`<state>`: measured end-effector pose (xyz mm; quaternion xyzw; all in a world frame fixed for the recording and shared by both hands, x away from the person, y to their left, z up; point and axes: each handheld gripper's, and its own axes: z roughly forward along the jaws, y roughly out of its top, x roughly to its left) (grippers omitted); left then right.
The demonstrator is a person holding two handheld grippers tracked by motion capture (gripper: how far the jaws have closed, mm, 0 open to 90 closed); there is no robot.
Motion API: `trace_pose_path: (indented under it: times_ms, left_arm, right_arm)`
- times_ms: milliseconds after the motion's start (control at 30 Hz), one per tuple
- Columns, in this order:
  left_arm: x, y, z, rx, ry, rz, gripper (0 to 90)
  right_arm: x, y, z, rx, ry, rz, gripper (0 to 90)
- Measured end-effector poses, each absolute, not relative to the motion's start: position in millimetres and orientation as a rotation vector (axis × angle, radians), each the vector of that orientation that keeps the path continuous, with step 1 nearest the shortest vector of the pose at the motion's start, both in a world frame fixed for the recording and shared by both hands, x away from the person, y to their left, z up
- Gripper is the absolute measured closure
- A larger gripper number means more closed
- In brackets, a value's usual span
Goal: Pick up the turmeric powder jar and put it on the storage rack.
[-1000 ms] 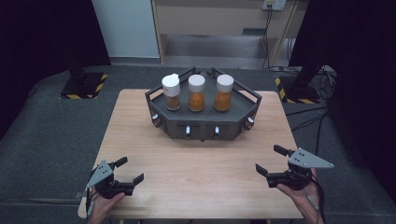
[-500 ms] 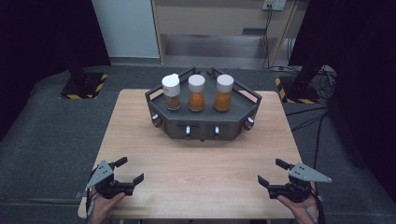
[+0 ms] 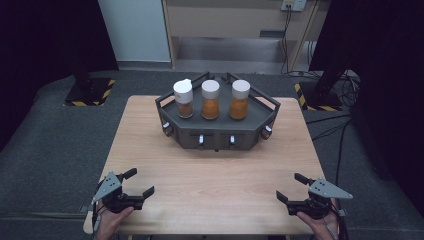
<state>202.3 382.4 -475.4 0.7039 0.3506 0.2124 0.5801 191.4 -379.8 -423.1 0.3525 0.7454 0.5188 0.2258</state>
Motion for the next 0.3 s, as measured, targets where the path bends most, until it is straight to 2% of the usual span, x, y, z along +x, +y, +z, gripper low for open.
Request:
trace_pose_path:
  times_ms: [300]
  left_arm:
    - [202.3,381.9,-474.9,1.651,0.813,0.498,0.7]
  right_arm:
    - [191.5,-380.2,-423.7,0.982,2.050,1.426,6.3]
